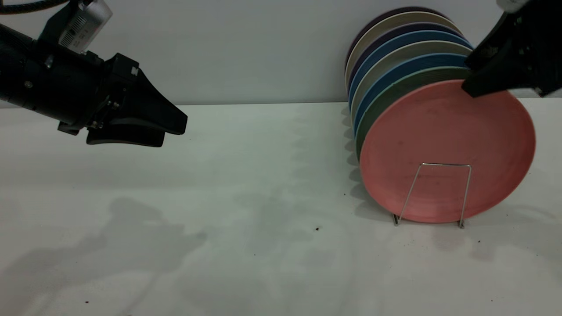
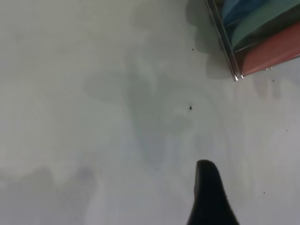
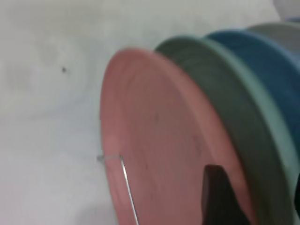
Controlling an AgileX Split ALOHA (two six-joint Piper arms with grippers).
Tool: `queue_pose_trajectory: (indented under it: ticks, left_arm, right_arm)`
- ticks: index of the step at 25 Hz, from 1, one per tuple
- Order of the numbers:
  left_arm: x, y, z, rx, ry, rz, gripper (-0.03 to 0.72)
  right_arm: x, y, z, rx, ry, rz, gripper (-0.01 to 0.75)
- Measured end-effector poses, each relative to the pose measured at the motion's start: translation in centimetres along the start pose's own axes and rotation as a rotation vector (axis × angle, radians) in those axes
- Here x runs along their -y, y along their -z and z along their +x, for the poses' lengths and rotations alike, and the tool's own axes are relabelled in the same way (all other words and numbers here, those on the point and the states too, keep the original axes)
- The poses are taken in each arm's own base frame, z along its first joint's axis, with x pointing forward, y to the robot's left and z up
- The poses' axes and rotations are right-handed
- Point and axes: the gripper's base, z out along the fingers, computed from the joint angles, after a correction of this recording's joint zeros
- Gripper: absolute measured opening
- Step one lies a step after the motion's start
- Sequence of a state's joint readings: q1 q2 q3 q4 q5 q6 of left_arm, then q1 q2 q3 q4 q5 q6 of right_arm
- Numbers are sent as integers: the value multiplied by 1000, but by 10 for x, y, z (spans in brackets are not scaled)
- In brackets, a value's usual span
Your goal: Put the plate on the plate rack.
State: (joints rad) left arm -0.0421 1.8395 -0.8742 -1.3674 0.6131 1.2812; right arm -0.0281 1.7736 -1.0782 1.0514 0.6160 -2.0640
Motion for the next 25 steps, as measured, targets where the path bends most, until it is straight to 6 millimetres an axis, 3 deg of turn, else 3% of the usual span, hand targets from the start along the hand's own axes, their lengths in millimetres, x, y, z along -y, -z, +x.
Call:
queue_pose_trajectory:
  ticks: [4,7,10,12,15,19,22,25]
  left_arm:
    - [-2,0,-1,7,19,-21,499]
    - [-5,2,0,-10,62,-41,499]
    - [-16,10,1,-86,95,-109,499]
    - [-23,17,1,-171,107,-184,499]
    - [-31,33,1,-306,139,-343,499]
    - [-28,70,-7,-406,151,-596,479]
    - [-7,105,-11,-389,128,-692,463]
    - [26,141,-10,-314,99,-711,458]
  right_arm:
    - [1,24,-19,58,-221,34,401]
    - [-3,39,-29,86,-588,-11,402]
    - [-13,44,-25,-19,-911,-108,402]
    - [-22,45,-17,-150,-1016,-150,402]
    - [-31,49,-4,-345,-1081,-154,402]
    - [-36,65,1,-490,-1083,-109,402]
    - [-40,91,-9,-497,-1066,-61,402]
    - [-50,124,-24,-465,-1035,-23,402]
